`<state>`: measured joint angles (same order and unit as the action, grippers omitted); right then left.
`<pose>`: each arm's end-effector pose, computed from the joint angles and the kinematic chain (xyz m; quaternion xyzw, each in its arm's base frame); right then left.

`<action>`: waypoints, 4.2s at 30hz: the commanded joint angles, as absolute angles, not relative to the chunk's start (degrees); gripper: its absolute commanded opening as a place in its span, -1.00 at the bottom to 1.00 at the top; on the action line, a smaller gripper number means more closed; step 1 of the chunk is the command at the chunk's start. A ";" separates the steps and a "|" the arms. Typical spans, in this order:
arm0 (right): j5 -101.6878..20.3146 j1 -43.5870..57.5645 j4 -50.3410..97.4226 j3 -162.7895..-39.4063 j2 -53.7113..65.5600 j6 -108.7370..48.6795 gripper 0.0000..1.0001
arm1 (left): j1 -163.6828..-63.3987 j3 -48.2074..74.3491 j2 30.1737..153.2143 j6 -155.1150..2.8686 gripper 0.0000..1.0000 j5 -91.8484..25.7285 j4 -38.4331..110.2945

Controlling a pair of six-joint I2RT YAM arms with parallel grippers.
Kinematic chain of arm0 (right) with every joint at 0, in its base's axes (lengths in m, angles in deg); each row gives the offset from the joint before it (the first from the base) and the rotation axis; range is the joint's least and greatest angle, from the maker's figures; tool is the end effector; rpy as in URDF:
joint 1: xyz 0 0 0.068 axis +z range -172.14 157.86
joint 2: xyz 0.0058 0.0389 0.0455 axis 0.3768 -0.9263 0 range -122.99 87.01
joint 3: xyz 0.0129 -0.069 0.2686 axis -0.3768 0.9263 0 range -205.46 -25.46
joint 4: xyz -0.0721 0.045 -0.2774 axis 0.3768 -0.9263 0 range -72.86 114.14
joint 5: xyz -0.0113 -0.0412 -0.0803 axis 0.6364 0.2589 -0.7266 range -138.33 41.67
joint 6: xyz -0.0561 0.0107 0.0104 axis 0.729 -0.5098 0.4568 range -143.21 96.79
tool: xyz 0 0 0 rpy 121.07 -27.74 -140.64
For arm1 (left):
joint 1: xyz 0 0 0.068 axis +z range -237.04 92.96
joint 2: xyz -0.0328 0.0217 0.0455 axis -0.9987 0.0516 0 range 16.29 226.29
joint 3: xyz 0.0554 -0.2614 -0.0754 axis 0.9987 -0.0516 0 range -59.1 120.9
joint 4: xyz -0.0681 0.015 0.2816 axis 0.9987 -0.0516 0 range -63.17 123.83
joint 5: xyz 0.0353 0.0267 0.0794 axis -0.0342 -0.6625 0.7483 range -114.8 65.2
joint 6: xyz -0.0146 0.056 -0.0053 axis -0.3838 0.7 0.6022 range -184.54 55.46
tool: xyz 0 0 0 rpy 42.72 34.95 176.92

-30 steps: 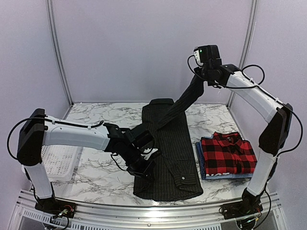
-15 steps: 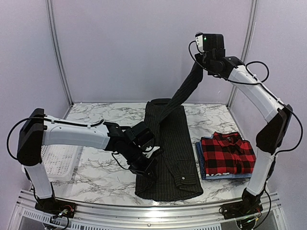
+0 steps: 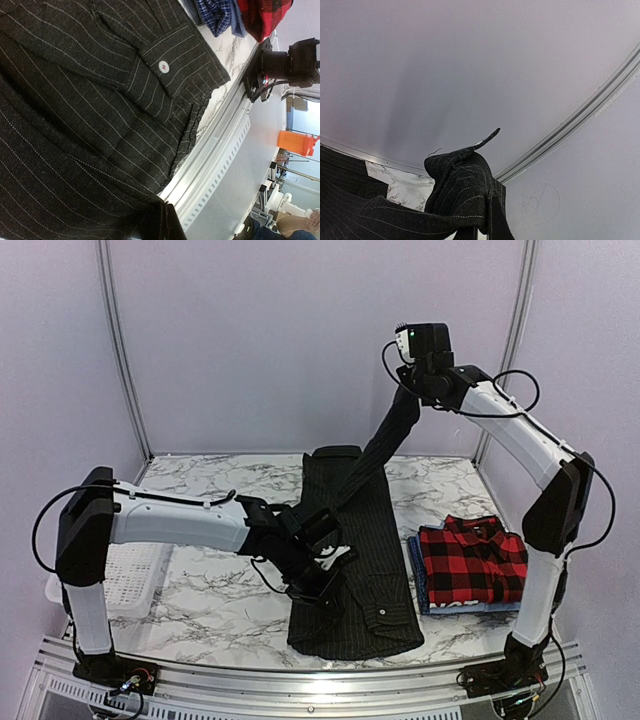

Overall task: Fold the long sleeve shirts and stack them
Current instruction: Fold the 1/3-folded shirt at the center of the board, then place the sleeve of the rectangle-folded shirt.

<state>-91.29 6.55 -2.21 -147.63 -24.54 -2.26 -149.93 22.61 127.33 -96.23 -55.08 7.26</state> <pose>0.4338 0.2050 0.4451 -0.1107 0.7661 -0.2534 0.5802 0.1853 -0.4080 0.1908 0.3219 0.8683 -0.3773 0.0085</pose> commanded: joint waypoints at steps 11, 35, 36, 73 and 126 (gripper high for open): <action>-89.89 9.92 -5.95 -145.89 -22.58 -6.94 -1.00 | -150.49 24.85 135.47 -96.44 -1.00 -57.86 10.80; -89.43 12.59 -9.93 -145.94 -21.17 -9.59 -1.00 | -151.03 25.13 139.30 -96.23 -0.74 -60.28 14.67; -89.26 12.60 -9.95 -145.39 -20.89 -9.85 -1.00 | -150.94 25.17 138.93 -96.19 -0.67 -59.94 14.67; -62.03 16.37 -13.84 -119.42 -5.32 -26.77 -1.00 | -119.64 56.89 158.13 -106.71 -0.13 -48.40 28.79; -40.07 29.11 2.62 -92.71 -10.61 -39.55 -0.10 | -115.52 46.81 145.61 -105.39 -0.03 -53.72 28.54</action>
<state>-44.49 29.91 -3.87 -94.87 -10.90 -35.86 -114.94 53.39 153.30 -108.05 -52.37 28.88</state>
